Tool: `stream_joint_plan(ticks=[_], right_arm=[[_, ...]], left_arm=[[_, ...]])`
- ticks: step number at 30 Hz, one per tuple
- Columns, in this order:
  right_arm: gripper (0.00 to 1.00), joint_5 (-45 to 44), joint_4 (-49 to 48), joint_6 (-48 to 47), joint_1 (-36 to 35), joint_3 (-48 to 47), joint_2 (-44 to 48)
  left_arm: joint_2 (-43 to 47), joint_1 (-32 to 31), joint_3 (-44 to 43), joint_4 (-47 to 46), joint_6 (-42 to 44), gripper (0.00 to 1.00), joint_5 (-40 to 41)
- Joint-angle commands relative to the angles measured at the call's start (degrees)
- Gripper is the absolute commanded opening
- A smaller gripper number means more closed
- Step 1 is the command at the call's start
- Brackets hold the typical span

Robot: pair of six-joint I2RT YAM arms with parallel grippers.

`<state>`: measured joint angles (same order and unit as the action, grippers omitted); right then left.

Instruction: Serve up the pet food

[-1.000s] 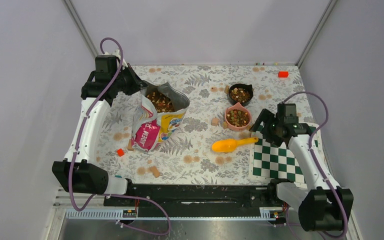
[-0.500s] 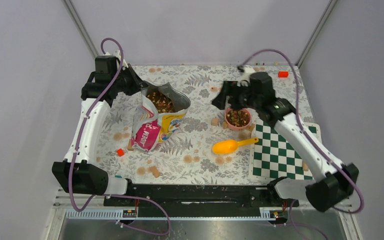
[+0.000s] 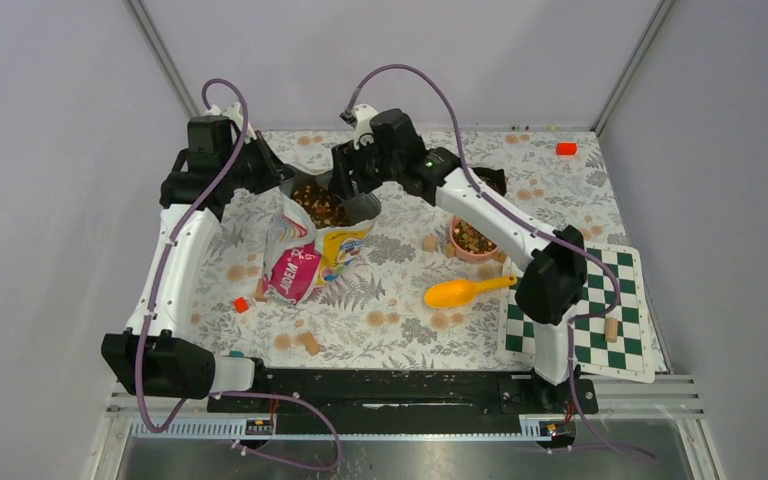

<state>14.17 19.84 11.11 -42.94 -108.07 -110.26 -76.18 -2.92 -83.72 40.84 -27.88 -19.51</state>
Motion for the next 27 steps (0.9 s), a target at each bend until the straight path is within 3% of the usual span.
stream_joint_plan(ticks=[1, 3, 6, 8, 12, 15, 23, 27], right_arm=[[0.63, -1.9, 4.9, -2.1, -1.6, -8.4, -3.8], [0.45, -3.3, 5.9, -1.6, -1.6, -10.9, -5.3], [0.01, -5.4, 7.8, 0.7, -1.6, -15.5, -6.9], [0.00, -7.8, 10.5, 3.7, -1.6, -19.4, -7.6], [0.00, -19.7, 18.0, 13.7, -1.6, -25.0, -6.8], [0.00, -25.5, 22.1, 17.2, -1.6, -26.8, -5.2], [0.00, -30.7, 26.3, 18.0, -1.8, -28.2, -2.9], [0.00, -30.0, 27.8, 18.0, -1.9, -28.4, -2.5]], left_arm=[[5.5, 0.5, -1.4, -8.2, 0.4, 0.00, -3.4], [5.9, 0.5, -1.3, -8.2, 0.8, 0.00, -3.5], [6.9, 0.5, -1.1, -8.4, 2.3, 0.01, -5.1], [8.5, 0.5, -0.6, -8.2, 4.2, 0.12, -6.4], [13.4, 0.4, 2.7, -8.9, 8.0, 0.44, -7.3], [17.7, 0.4, 6.2, -9.6, 10.4, 0.56, -10.3], [29.3, -0.6, 18.1, -12.3, 17.2, 0.67, -17.8], [32.9, -1.6, 24.1, -14.7, 20.9, 0.67, -19.6]])
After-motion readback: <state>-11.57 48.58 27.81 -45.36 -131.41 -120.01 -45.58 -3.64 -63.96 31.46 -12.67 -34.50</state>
